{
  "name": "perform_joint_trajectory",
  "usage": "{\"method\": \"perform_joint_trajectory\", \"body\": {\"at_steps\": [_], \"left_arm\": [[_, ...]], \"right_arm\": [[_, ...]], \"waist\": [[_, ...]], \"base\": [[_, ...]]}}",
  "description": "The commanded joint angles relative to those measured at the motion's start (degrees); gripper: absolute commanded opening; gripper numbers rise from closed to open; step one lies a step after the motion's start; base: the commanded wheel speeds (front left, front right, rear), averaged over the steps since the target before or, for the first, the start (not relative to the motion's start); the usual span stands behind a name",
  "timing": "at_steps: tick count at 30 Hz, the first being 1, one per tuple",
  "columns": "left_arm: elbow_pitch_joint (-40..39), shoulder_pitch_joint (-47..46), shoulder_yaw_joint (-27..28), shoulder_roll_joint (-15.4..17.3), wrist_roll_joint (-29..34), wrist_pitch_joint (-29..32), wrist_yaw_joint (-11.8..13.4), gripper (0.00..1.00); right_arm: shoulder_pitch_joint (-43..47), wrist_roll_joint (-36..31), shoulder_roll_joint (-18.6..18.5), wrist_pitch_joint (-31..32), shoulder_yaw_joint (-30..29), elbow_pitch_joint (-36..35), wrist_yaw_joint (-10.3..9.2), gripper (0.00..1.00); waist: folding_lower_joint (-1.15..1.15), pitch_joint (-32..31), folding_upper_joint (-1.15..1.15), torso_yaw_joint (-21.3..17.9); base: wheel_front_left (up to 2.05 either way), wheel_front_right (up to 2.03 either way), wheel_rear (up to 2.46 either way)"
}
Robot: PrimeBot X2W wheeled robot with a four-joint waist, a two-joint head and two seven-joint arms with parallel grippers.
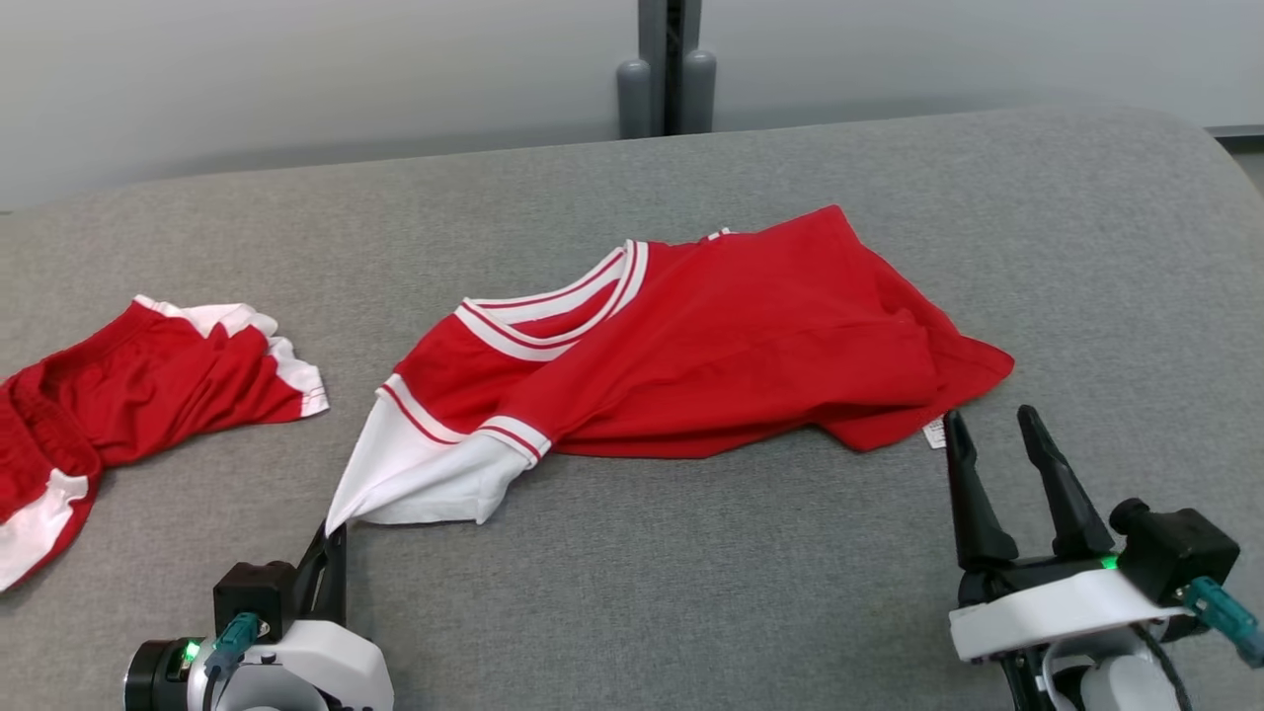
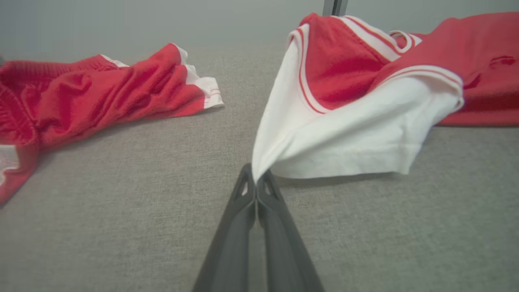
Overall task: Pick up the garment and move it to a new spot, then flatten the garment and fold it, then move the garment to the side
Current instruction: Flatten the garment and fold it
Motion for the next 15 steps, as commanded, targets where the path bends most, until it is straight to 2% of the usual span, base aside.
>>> {"method": "perform_joint_trajectory", "body": {"at_steps": [1, 5, 10, 12, 15], "left_arm": [[-0.86, 0.64, -0.15, 0.29, 0.37, -0.11, 0.30, 0.00], [-4.18, 1.61, -0.84, 0.78, 0.92, 0.98, 0.93, 0.00], [-7.00, 2.29, -1.59, 1.10, 1.39, 2.30, 1.45, 0.00], [-8.30, 2.11, -1.92, 1.12, 1.33, 2.78, 1.53, 0.00], [-9.26, 1.73, -2.27, 1.20, 1.29, 3.21, 1.63, 0.00]], "right_arm": [[-0.60, 1.32, -0.29, -0.13, -0.65, 1.04, 0.05, 1.00], [-4.56, 2.28, -0.37, -0.14, -1.38, 7.06, 0.06, 1.00], [-14.08, 5.34, -2.29, 0.14, 1.79, 21.39, 0.07, 1.00], [-21.29, 7.72, -4.05, 2.89, 4.05, 28.91, 0.07, 1.00], [-27.05, 10.16, -5.53, 6.92, 6.41, 34.70, 0.07, 1.00]], "waist": [[0.00, 0.16, 0.00, 0.74], [0.00, 0.95, 0.00, 1.58], [0.00, 2.49, 0.00, 2.17], [0.00, 3.65, 0.00, 2.78], [0.00, 4.54, 0.00, 3.40]], "base": [[0.00, 0.00, 0.00], [0.00, 0.00, 0.00], [0.00, 0.00, 0.00], [0.00, 0.00, 0.00], [0.00, 0.00, 0.00]]}}
